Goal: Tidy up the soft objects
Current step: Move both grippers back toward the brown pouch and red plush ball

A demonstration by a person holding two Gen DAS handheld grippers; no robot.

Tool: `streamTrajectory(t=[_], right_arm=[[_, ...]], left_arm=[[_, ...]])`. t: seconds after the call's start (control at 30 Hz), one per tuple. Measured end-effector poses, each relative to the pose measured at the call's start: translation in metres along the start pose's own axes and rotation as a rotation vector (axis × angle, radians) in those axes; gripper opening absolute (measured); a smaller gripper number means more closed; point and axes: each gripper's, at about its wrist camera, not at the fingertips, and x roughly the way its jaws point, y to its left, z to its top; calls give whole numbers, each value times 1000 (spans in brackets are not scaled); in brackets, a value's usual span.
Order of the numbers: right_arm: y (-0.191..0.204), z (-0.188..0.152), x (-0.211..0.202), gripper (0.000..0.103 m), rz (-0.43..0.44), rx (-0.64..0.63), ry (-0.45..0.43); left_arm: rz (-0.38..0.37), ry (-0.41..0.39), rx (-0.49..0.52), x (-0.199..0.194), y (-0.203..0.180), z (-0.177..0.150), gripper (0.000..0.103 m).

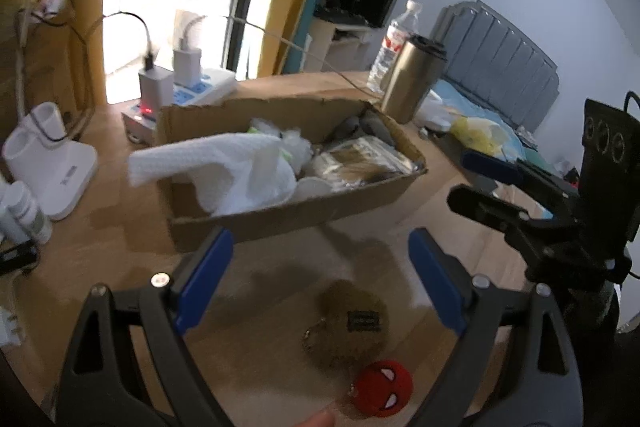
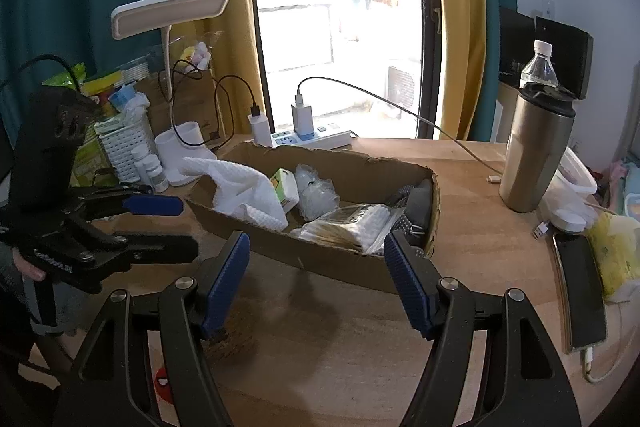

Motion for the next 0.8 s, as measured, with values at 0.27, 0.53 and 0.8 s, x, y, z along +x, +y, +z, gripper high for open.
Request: streamTrajectory(t=[0.27, 0.53, 0.8], right_arm=[[14, -3, -13, 73, -7, -19, -3], [32, -6, -23, 73, -13, -42, -4], [46, -14, -26, 80, -10, -42, 12]], left_arm=[[96, -110, 3, -36, -2, -8, 90], [137, -172, 29, -56, -10, -23, 90], [171, -229, 5, -77, -5, -46, 90]])
